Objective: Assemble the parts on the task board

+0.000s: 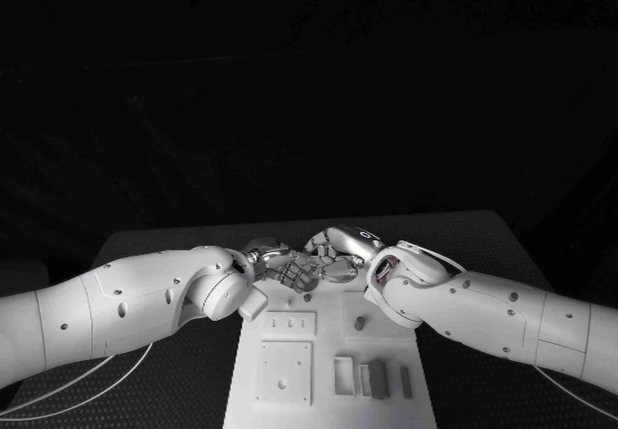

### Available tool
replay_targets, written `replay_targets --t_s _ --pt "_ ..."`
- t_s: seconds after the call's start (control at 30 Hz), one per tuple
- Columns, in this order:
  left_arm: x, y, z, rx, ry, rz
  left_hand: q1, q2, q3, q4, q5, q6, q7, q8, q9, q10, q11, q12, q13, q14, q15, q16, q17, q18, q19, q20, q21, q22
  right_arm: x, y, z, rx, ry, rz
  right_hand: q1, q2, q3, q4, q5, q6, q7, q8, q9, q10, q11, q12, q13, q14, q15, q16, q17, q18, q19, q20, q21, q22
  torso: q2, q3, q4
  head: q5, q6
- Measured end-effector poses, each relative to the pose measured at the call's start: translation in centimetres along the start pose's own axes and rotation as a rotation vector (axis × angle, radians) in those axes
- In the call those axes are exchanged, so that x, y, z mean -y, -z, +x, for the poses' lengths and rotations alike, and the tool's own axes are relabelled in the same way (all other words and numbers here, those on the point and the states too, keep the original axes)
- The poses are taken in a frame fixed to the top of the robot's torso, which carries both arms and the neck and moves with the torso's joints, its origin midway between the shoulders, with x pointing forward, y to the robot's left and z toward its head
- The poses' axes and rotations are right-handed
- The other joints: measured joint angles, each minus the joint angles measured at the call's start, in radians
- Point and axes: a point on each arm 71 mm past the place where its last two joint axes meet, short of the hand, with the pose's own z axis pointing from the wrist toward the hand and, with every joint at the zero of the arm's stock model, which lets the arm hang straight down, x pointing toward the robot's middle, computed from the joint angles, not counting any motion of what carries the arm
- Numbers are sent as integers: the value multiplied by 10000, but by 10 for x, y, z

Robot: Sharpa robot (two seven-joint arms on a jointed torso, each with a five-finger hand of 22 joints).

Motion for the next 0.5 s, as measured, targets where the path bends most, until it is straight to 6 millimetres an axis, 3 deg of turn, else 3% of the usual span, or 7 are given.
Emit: replay_targets --t_s 0.23,0.33,0.5 --pt "-1 0 0 4 2 -40 17 17 14 -14 -6 46 25 1 15 42 -41 0 90 3 2 1 130 0 36 -36 64 77 0 -1 1 0 30 -12 -6 5 -9 -9 -8 35 -35 0 3 37 -36 0 0 1 0 0 15 23 0 1 0 -1 5 1 1 -6 -13" --pt "-1 0 -1 12 -1 -89 -206 -205 -51 52 -6 229 -156 59 7 78 -71 -1 121 3 2 1 172 -1 36 -36 64 96 1 -1 1 23 81 7 -7 6 -15 -15 -8 36 -36 0 5 37 -36 0 -11 40 -37 0 43 23 0 1 0 -1 6 3 -2 -5 -20" --pt "-1 1 0 3 -6 -120 -462 -461 -188 134 -5 241 -169 -21 -32 37 -30 -1 169 3 2 1 226 -3 36 -36 64 122 2 0 1 34 137 66 -8 5 -17 -17 3 36 -36 0 2 41 -41 0 -11 41 -35 0 61 22 0 1 0 0 8 5 -5 -5 -24"
